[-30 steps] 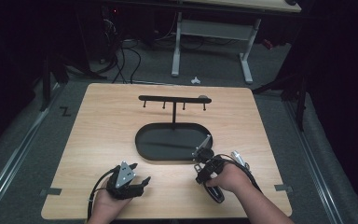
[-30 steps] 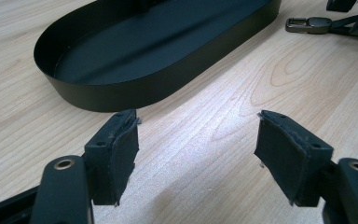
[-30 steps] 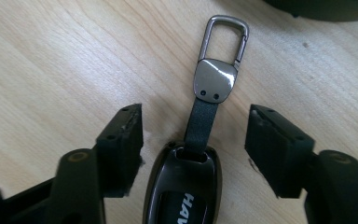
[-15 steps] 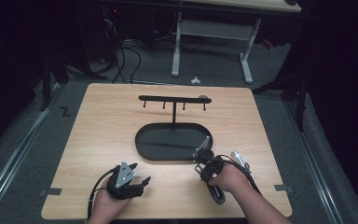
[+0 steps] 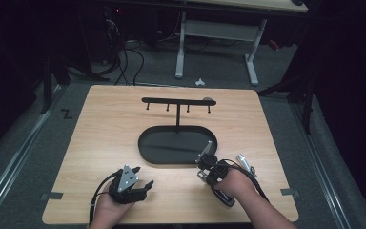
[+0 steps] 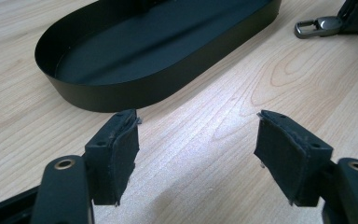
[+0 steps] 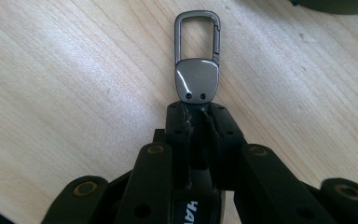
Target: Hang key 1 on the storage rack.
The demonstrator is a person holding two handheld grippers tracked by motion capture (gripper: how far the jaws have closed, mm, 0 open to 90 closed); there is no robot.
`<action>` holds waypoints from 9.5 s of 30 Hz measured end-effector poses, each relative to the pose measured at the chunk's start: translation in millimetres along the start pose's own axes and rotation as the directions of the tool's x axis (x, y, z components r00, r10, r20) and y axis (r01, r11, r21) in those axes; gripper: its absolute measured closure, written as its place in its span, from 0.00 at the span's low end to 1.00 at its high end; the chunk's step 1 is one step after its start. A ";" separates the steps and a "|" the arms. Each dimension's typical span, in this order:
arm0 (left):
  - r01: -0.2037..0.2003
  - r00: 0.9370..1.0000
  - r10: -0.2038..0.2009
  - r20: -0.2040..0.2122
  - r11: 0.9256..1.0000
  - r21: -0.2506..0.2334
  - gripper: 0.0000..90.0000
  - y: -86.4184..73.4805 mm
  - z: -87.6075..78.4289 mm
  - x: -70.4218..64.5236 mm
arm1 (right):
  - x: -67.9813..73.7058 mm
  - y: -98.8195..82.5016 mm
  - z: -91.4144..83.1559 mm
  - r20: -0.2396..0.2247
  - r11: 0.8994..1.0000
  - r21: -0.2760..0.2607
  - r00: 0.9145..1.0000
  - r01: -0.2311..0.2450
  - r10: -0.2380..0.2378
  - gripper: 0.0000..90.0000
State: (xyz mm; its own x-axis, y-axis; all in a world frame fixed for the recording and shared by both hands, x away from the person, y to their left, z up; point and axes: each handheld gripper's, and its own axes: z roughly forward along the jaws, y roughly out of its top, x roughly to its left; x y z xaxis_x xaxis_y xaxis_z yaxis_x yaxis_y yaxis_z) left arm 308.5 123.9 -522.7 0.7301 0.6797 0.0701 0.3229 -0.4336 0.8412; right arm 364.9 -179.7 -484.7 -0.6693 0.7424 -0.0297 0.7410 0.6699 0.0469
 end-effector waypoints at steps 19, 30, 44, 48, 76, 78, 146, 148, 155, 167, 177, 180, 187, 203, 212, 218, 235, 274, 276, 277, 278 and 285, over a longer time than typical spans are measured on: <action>-0.001 1.000 0.001 -0.001 1.000 -0.007 0.34 0.0 -0.3 -0.8 | -10.1 -18.9 -46.4 -0.018 0.994 -0.080 0.997 -0.070 0.069 0.89; 0.001 1.000 -0.001 -0.002 1.000 -0.012 0.34 0.4 -1.1 -0.7 | -6.6 -16.7 -67.6 -0.022 0.991 -0.130 0.999 -0.043 0.041 0.89; 0.001 1.000 -0.001 -0.002 1.000 -0.012 0.34 0.3 -0.9 -0.6 | -13.0 -12.9 -86.6 -0.013 0.982 -0.185 0.999 -0.048 0.046 0.89; 0.002 1.000 -0.002 -0.001 1.000 -0.012 0.34 0.4 -1.4 -0.3 | -16.1 -9.2 -93.3 -0.008 0.980 -0.193 0.999 -0.050 0.049 0.89; 0.002 1.000 -0.002 0.010 1.000 -0.004 0.34 -0.2 -1.4 1.0 | -26.8 29.6 -126.3 0.005 0.959 -0.275 0.997 -0.070 0.074 0.89; 0.002 1.000 -0.002 0.009 1.000 -0.007 0.34 -0.4 -1.1 0.7 | -26.8 32.3 -128.0 0.003 0.957 -0.279 0.997 -0.075 0.079 0.89; 0.005 1.000 -0.005 0.019 1.000 0.004 0.34 -1.9 -0.5 3.1 | -48.2 108.7 -131.2 0.039 0.920 -0.367 0.986 -0.138 0.163 0.89; 0.005 1.000 -0.005 0.018 1.000 0.004 0.34 -1.9 -0.6 3.3 | -48.0 110.8 -129.1 0.049 0.920 -0.366 0.985 -0.138 0.167 0.89; 0.003 1.000 -0.003 0.014 1.000 0.002 0.34 -2.2 -0.3 3.4 | -46.5 115.7 -121.0 0.055 0.916 -0.372 0.981 -0.151 0.184 0.80; -0.003 1.000 0.003 0.015 1.000 0.009 0.34 -2.4 1.2 2.7 | -46.6 89.2 -119.8 0.038 0.913 -0.375 0.981 -0.160 0.188 0.69; -0.012 1.000 0.011 0.017 1.000 0.015 0.34 -1.9 3.0 0.8 | -47.7 42.0 -102.9 0.009 0.892 -0.413 0.978 -0.187 0.209 0.57; -0.016 1.000 0.016 0.015 1.000 0.016 0.34 -1.9 3.7 0.2 | -46.3 31.1 -95.2 -0.001 0.891 -0.416 0.980 -0.183 0.201 0.55; -0.026 0.999 0.026 0.021 0.999 0.027 0.34 -2.1 5.5 -1.5 | -40.9 0.8 -74.9 -0.044 0.890 -0.413 0.981 -0.192 0.190 0.51; -0.030 0.999 0.029 0.024 0.999 0.032 0.34 -2.7 6.4 -2.8 | -54.8 -52.7 -39.7 -0.044 0.886 -0.389 0.966 -0.253 0.256 0.47; -0.031 0.999 0.030 0.027 0.999 0.038 0.34 -2.9 6.9 -2.9 | -66.4 -71.3 -30.4 -0.027 0.885 -0.377 0.958 -0.275 0.286 0.47; -0.031 0.999 0.030 0.027 0.999 0.040 0.35 -3.0 7.0 -3.0 | -78.8 -83.8 -25.1 -0.007 0.880 -0.370 0.948 -0.298 0.318 0.53; -0.038 0.999 0.036 0.027 0.998 0.050 0.35 -3.6 7.9 -4.5 | -112.9 -93.4 -7.6 0.011 0.850 -0.344 0.904 -0.399 0.428 0.65; -0.055 0.998 0.054 0.024 0.997 0.059 0.35 -3.0 10.1 -6.6 | -52.3 -89.6 -7.8 -0.036 0.901 -0.301 0.948 -0.312 0.316 0.70; -0.056 0.998 0.055 0.024 0.997 0.061 0.35 -2.9 10.4 -6.7 | -54.3 -90.4 -5.9 -0.047 0.904 -0.289 0.947 -0.316 0.317 0.76; -0.056 0.998 0.055 0.024 0.997 0.061 0.35 -3.0 10.3 -6.6 | -55.1 -89.8 -2.9 -0.042 0.909 -0.278 0.949 -0.311 0.312 0.82; -0.056 0.998 0.055 0.023 0.997 0.061 0.35 -3.1 10.3 -6.6 | -55.1 -89.8 -2.9 -0.042 0.909 -0.278 0.949 -0.311 0.312 0.82; -0.055 0.998 0.054 0.023 0.997 0.061 0.35 -3.5 9.8 -6.0 | -60.8 -83.2 -4.3 0.001 0.915 -0.288 0.955 -0.282 0.295 0.96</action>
State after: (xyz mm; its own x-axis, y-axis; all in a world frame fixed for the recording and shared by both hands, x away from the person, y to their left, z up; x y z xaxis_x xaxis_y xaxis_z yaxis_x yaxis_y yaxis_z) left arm 308.9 115.5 -531.4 0.7598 0.6419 0.1031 0.3186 -0.5059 0.8016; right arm 343.7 -280.7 -482.5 -0.4205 0.9071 -0.0158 0.8514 0.4006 0.3384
